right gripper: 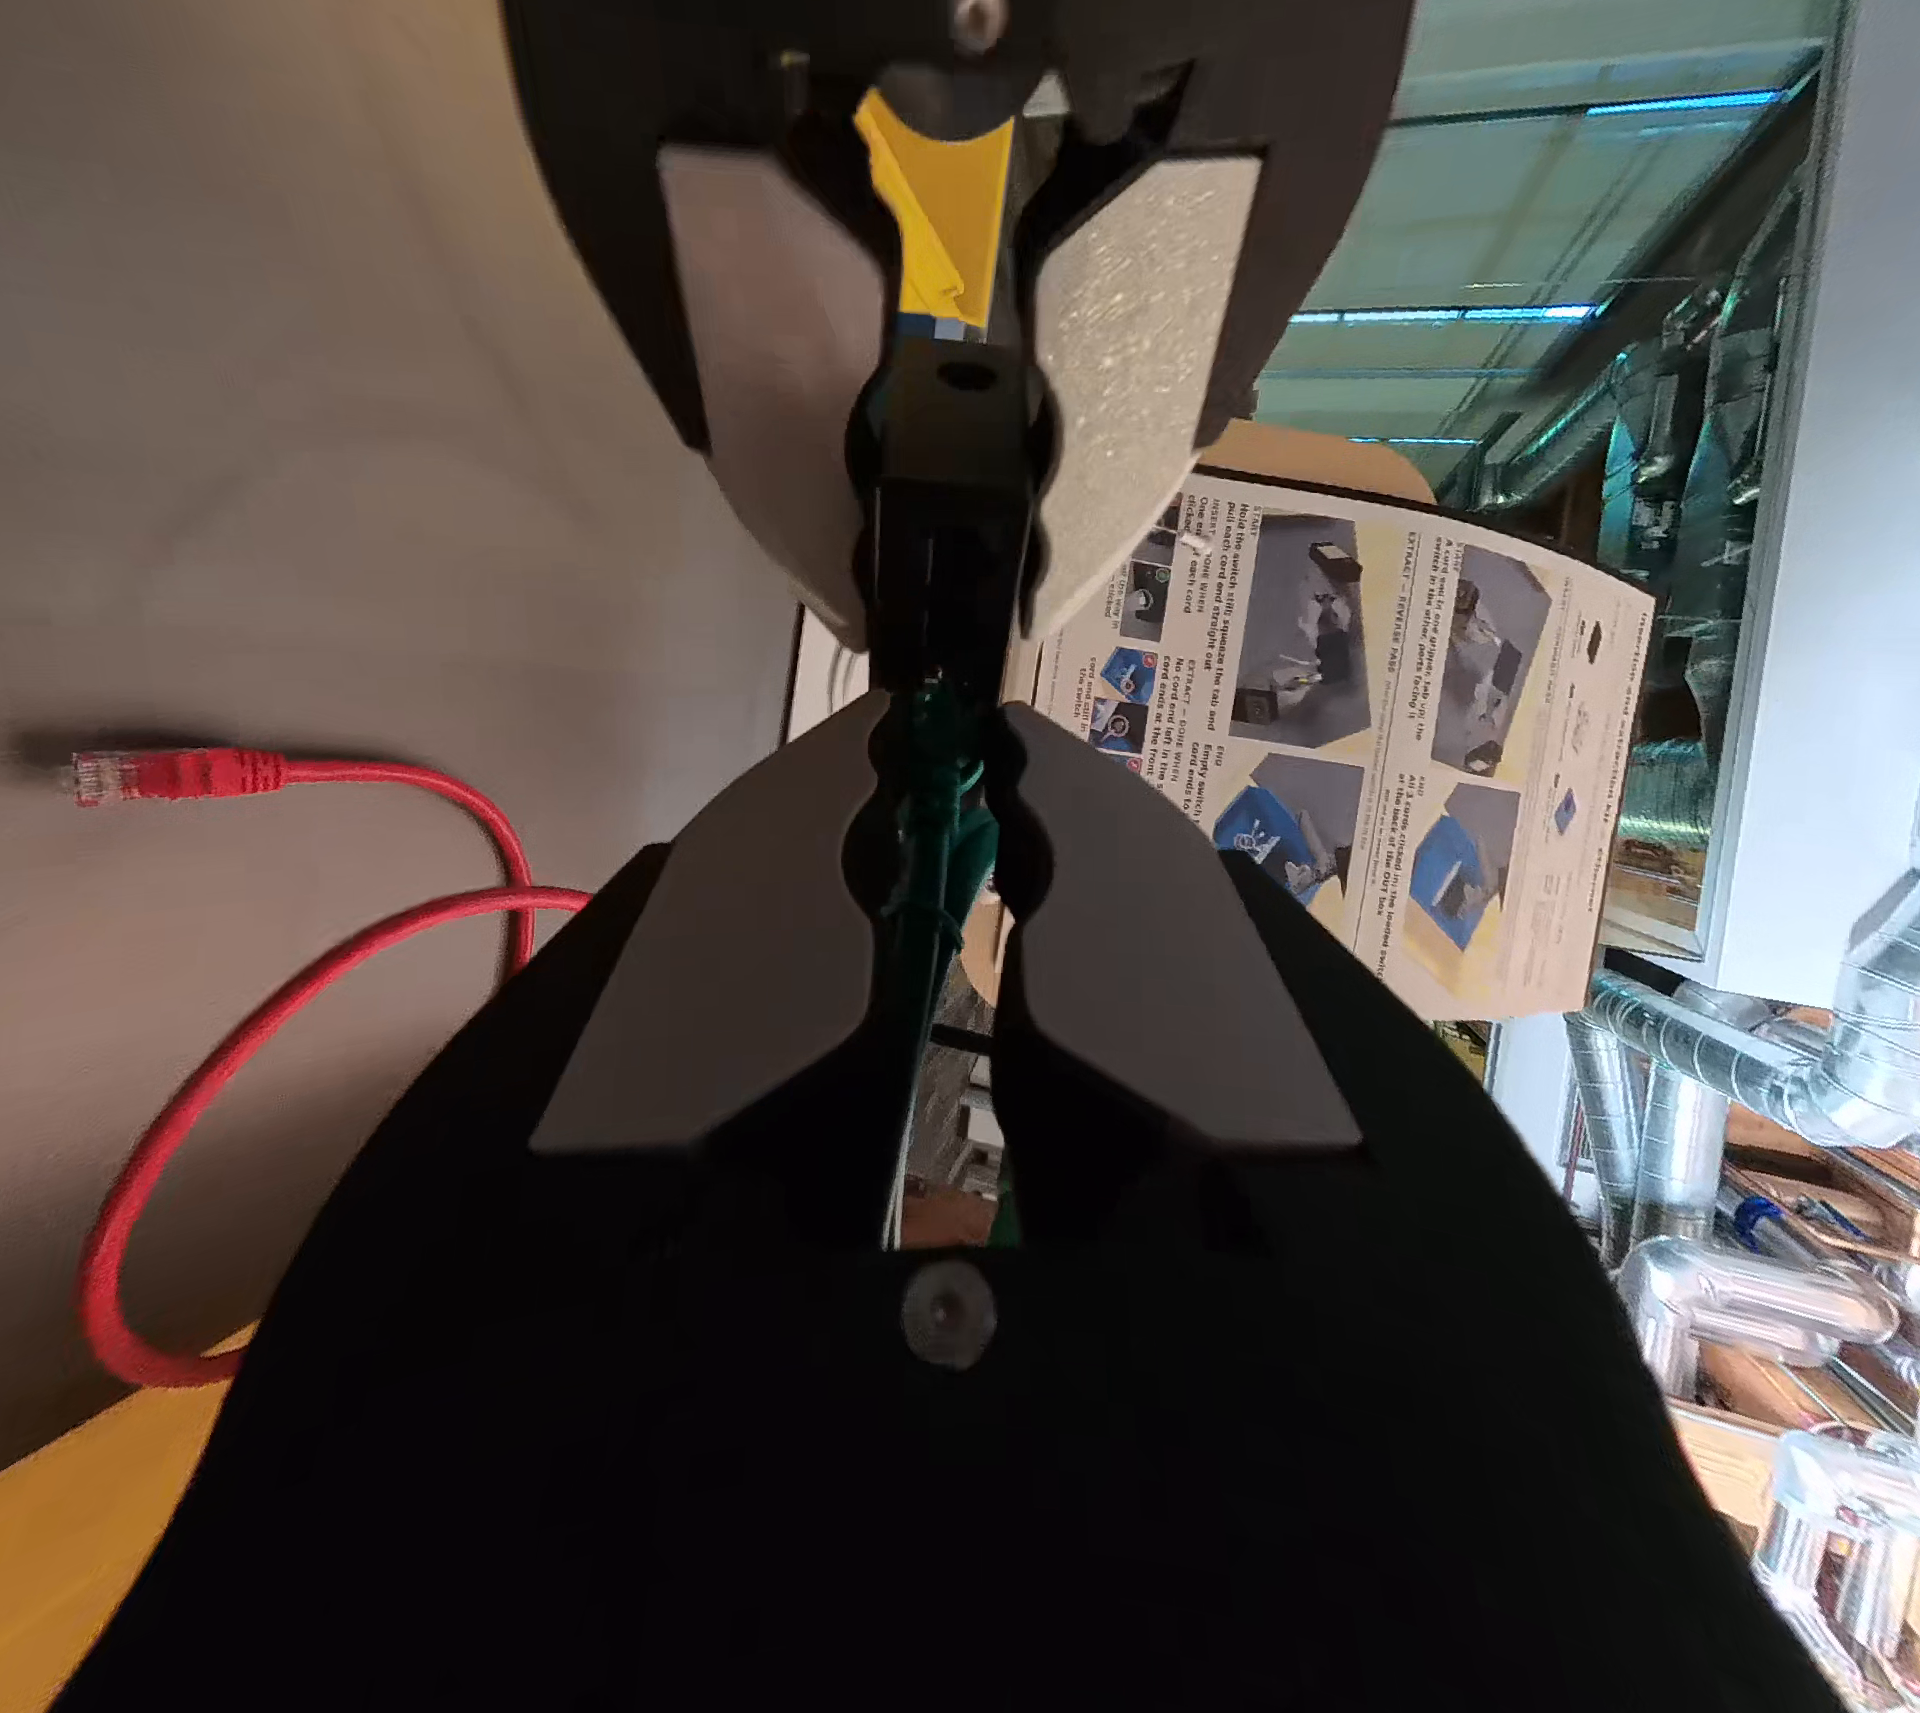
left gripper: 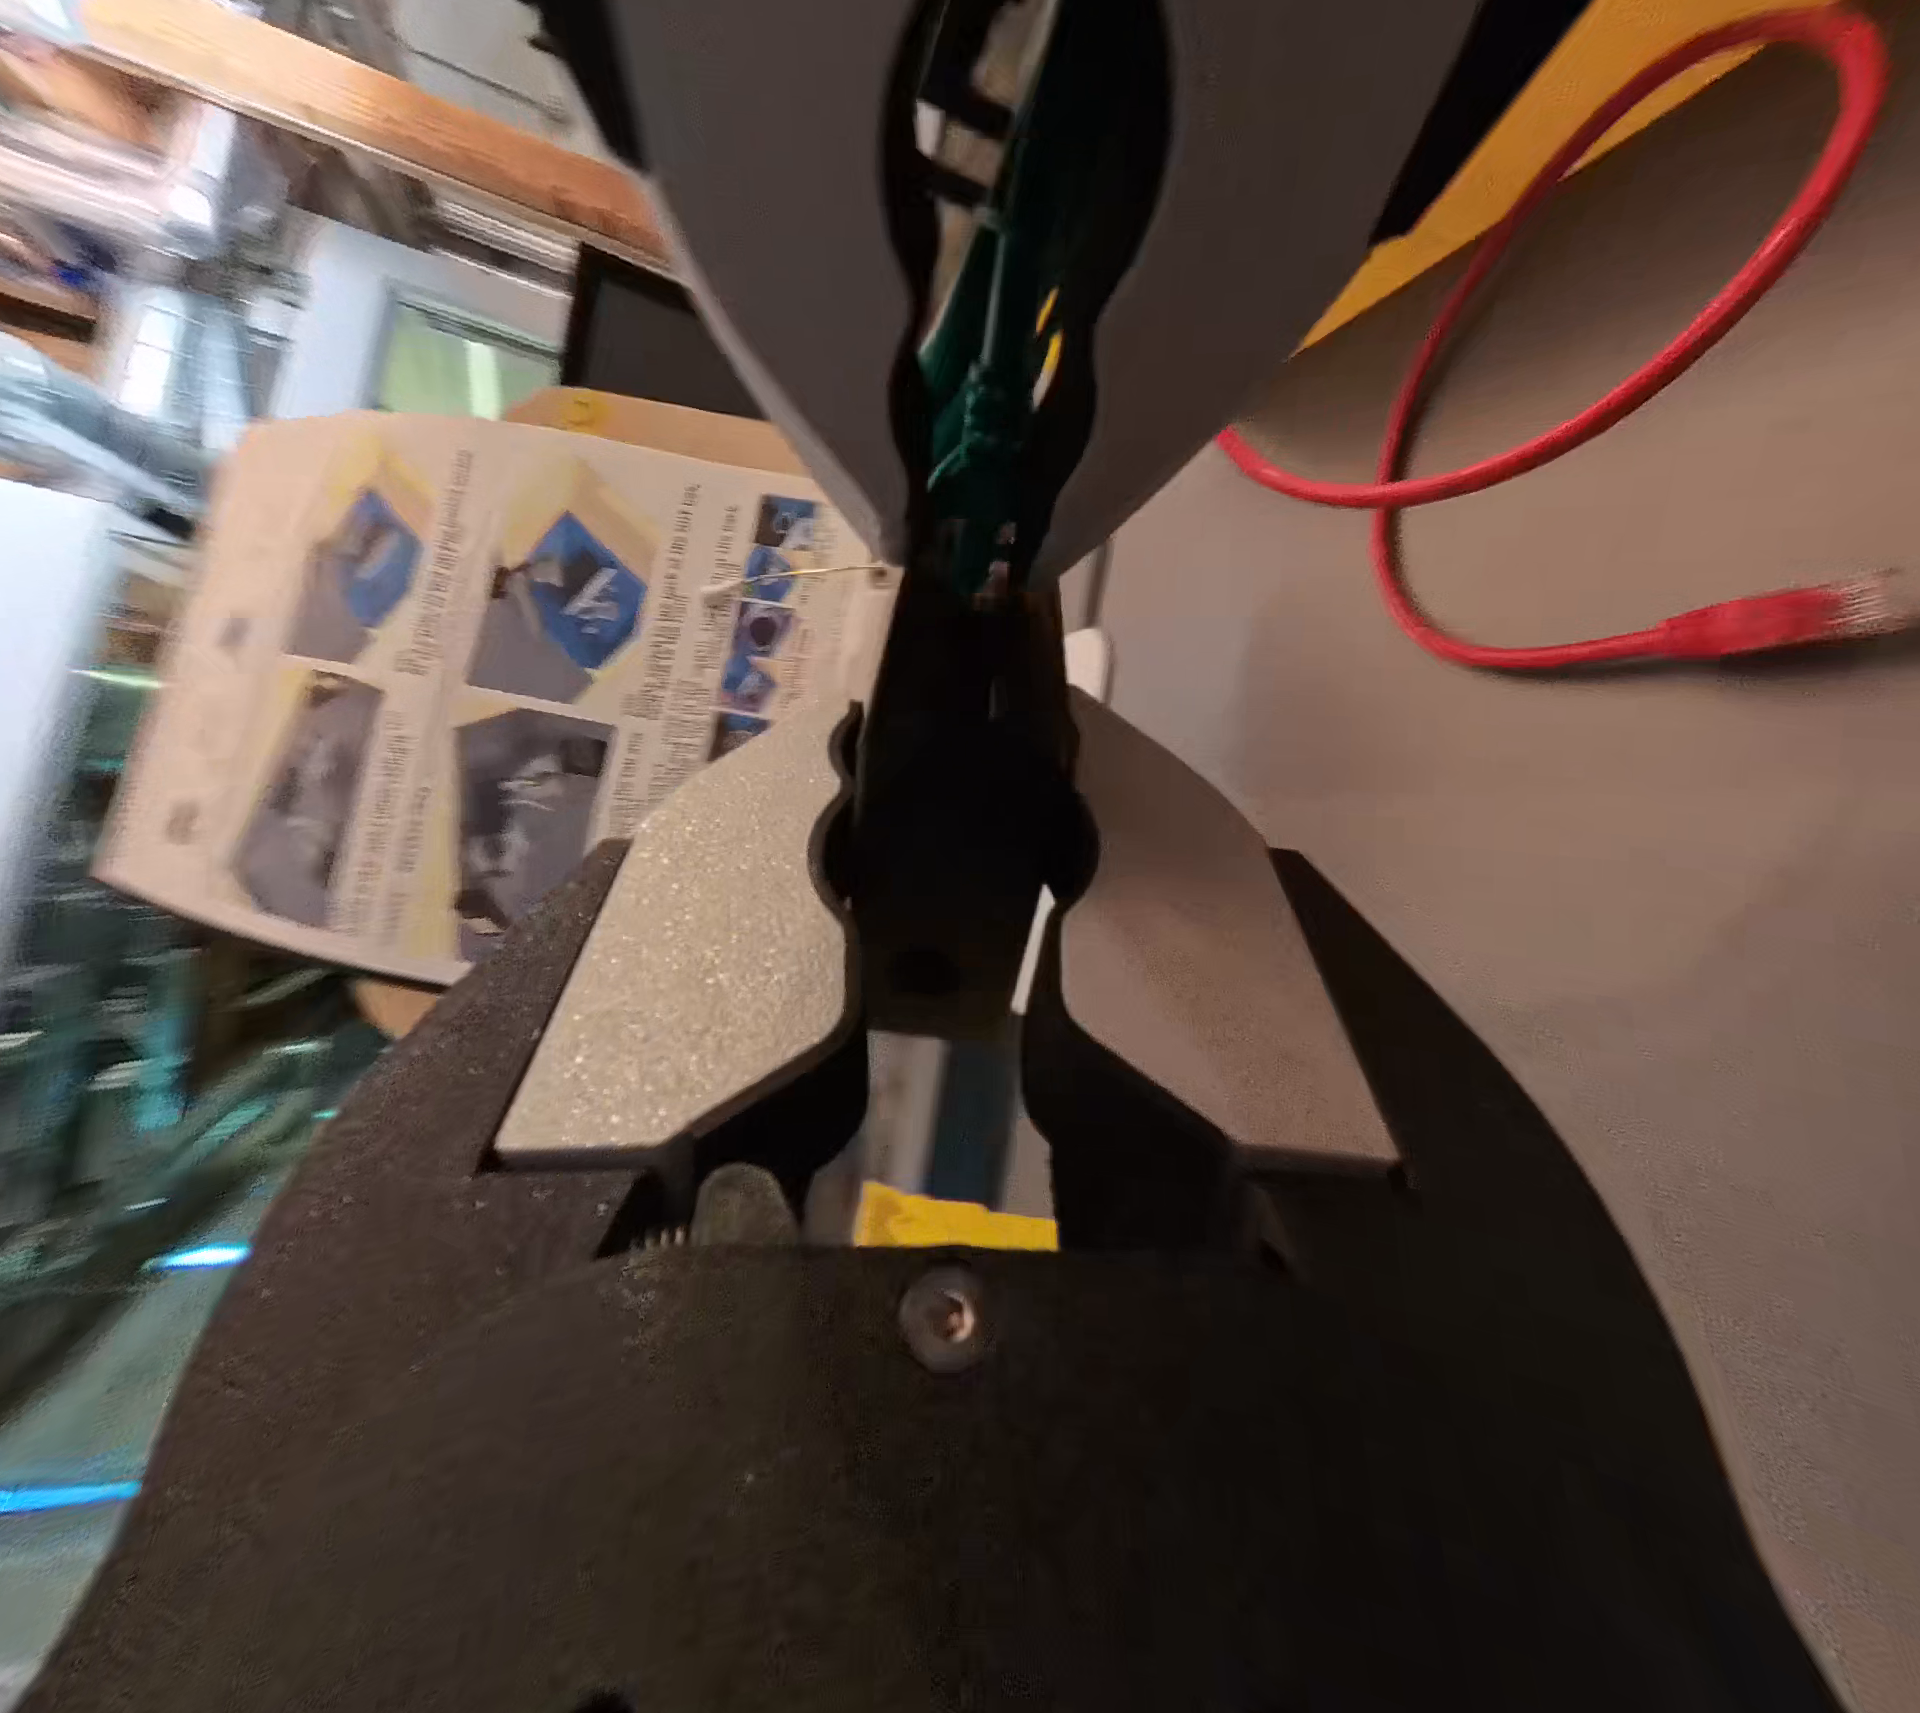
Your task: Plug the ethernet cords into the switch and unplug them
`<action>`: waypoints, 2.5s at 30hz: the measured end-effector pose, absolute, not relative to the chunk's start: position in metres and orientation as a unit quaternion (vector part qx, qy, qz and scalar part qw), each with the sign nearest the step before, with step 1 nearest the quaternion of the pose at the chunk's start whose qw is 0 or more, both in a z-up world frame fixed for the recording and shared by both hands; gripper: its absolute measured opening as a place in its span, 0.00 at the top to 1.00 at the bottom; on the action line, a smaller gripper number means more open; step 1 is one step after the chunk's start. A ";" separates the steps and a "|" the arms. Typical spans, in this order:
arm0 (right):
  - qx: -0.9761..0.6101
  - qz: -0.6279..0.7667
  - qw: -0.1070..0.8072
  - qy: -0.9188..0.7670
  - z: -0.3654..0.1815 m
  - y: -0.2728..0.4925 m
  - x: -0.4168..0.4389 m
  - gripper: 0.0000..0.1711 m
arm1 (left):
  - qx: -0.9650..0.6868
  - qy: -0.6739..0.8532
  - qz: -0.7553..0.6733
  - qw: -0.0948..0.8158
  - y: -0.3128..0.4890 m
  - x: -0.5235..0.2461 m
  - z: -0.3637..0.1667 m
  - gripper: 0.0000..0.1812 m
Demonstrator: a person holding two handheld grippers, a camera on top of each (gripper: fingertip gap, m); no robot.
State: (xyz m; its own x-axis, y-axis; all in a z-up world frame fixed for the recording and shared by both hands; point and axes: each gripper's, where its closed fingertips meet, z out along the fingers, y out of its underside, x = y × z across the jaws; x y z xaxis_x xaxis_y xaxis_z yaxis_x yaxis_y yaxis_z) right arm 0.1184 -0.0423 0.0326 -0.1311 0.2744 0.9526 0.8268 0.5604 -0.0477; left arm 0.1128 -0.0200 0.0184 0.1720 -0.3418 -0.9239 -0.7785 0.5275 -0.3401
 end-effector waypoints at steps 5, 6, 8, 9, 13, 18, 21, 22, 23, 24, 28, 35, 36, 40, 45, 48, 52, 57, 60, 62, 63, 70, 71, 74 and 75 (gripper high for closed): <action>-0.388 -0.273 0.527 -0.705 0.027 -0.039 0.115 0.92 | -0.441 0.591 0.240 0.632 -0.010 0.114 0.016 0.81; -0.392 -0.270 0.530 -0.702 0.027 -0.039 0.114 0.92 | -0.448 0.588 0.241 0.630 -0.009 0.113 0.016 0.82; -0.392 -0.273 0.530 -0.701 0.026 -0.038 0.113 0.92 | -0.441 0.583 0.262 0.630 -0.007 0.112 0.016 0.83; -0.395 -0.272 0.528 -0.701 0.024 -0.038 0.112 0.92 | -0.437 0.584 0.266 0.630 -0.006 0.112 0.014 0.83; -0.408 -0.251 0.525 -0.703 0.018 -0.035 0.112 0.92 | -0.448 0.594 0.259 0.615 -0.003 0.111 0.007 0.83; -0.413 -0.240 0.522 -0.707 0.014 -0.037 0.111 0.92 | -0.443 0.604 0.254 0.612 -0.003 0.111 0.004 0.83; -0.419 -0.235 0.517 -0.709 0.011 -0.036 0.111 0.92 | -0.447 0.609 0.250 0.606 -0.002 0.111 0.000 0.83; -0.418 -0.235 0.517 -0.709 0.011 -0.036 0.111 0.92 | -0.447 0.610 0.249 0.605 -0.002 0.111 0.000 0.83; -0.418 -0.234 0.517 -0.710 0.011 -0.037 0.110 0.92 | -0.444 0.611 0.246 0.608 -0.003 0.111 0.000 0.83; -0.419 -0.231 0.516 -0.710 0.010 -0.037 0.111 0.92 | -0.443 0.613 0.245 0.606 -0.003 0.111 0.000 0.83; -0.420 -0.222 0.518 -0.711 0.012 -0.040 0.111 0.92 | -0.441 0.613 0.241 0.610 -0.005 0.112 0.003 0.82; -0.420 -0.227 0.514 -0.713 0.015 -0.043 0.112 0.92 | -0.441 0.618 0.233 0.608 -0.008 0.113 0.004 0.82; -0.419 -0.229 0.514 -0.712 0.016 -0.044 0.112 0.92 | -0.443 0.614 0.231 0.611 -0.008 0.113 0.006 0.82; -0.416 -0.216 0.482 -0.741 0.008 -0.052 0.115 0.92 | -0.465 0.594 0.269 0.598 0.005 0.101 0.005 0.83; -0.388 -0.191 0.522 -0.735 0.018 -0.060 0.099 0.92 | -0.539 0.476 0.249 0.649 0.034 0.021 0.071 0.83; -0.410 -0.174 0.533 -0.719 0.028 -0.051 0.112 0.91 | -0.526 0.486 0.254 0.650 0.029 0.028 0.074 0.83; -0.440 -0.093 0.555 -0.700 0.045 -0.045 0.137 0.91 | -0.535 0.511 0.278 0.612 0.035 0.029 0.059 0.83; -0.527 -0.005 0.522 -0.670 0.063 -0.044 0.200 0.92 | -0.564 0.503 0.281 0.591 0.041 0.023 0.054 0.83; -0.615 0.044 0.474 -0.628 0.055 -0.038 0.257 0.92 | -0.558 0.499 0.292 0.595 0.039 0.021 0.061 0.83; -0.675 0.039 0.429 -0.599 0.035 -0.027 0.299 0.91 | -0.559 0.495 0.286 0.600 0.036 0.022 0.066 0.83; -0.708 0.016 0.405 -0.578 0.023 -0.018 0.322 0.91 | -0.558 0.496 0.283 0.601 0.034 0.024 0.067 0.83; -0.780 0.005 0.323 -0.536 -0.039 0.020 0.362 0.91 | -0.548 0.501 0.299 0.599 0.026 0.031 0.070 0.83; -0.784 0.030 0.298 -0.543 -0.050 0.016 0.356 0.91 | -0.548 0.501 0.301 0.599 0.026 0.031 0.070 0.83; -0.787 0.077 0.253 -0.557 -0.071 0.008 0.342 0.87 | -0.550 0.501 0.301 0.597 0.026 0.031 0.070 0.83; -0.785 0.084 0.253 -0.560 -0.073 0.008 0.338 0.83 | -0.552 0.501 0.300 0.596 0.026 0.031 0.070 0.83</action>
State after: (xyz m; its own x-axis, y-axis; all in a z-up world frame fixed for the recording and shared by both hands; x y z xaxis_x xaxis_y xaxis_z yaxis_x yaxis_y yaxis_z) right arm 0.3381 0.0080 -0.0733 0.3595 0.9208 0.1512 0.8357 -0.2457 -0.4911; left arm 0.0309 0.0261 0.0696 0.3190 -0.1955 -0.9274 -0.9097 0.2112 -0.3575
